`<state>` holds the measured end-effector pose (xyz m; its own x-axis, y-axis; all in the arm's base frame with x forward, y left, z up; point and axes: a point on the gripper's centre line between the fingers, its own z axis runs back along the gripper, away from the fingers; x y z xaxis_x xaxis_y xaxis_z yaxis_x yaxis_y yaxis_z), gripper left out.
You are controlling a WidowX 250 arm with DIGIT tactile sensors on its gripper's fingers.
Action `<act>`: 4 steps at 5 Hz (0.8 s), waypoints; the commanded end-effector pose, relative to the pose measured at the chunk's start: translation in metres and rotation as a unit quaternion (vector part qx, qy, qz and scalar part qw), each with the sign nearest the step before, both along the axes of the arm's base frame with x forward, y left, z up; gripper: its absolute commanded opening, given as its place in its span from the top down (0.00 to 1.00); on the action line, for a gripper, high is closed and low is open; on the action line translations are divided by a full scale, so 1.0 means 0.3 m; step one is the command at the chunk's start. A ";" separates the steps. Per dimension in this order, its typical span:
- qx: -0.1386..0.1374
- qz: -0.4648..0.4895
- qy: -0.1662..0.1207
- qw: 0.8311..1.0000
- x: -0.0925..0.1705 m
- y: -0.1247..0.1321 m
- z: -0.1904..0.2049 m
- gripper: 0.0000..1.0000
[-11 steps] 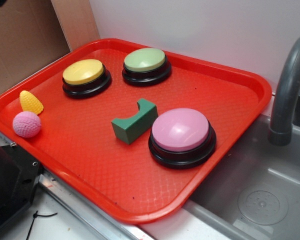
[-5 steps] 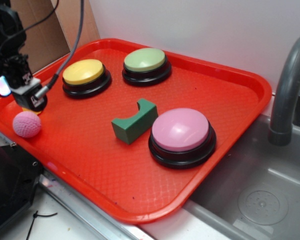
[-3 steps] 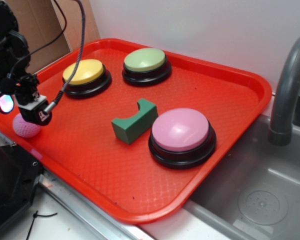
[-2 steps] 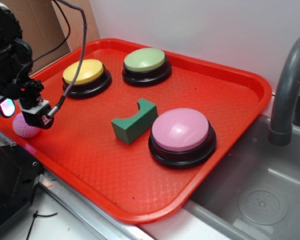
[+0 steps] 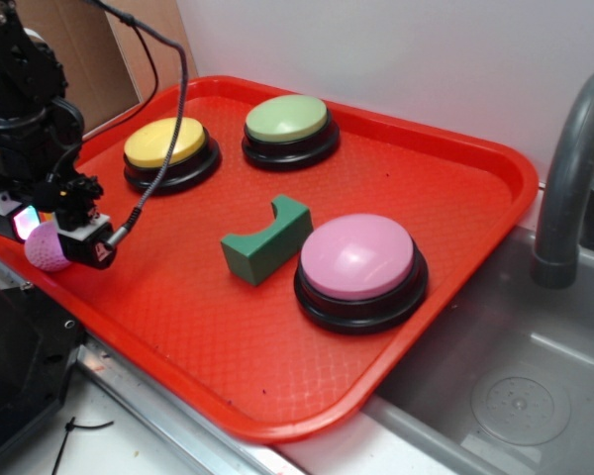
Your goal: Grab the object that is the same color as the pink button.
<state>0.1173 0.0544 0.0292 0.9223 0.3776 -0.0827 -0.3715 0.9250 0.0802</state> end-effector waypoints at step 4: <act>0.004 -0.005 0.013 1.000 0.019 -0.022 0.057 1.00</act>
<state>0.1182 0.0452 0.0404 0.9165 0.3745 -0.1408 -0.3643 0.9266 0.0936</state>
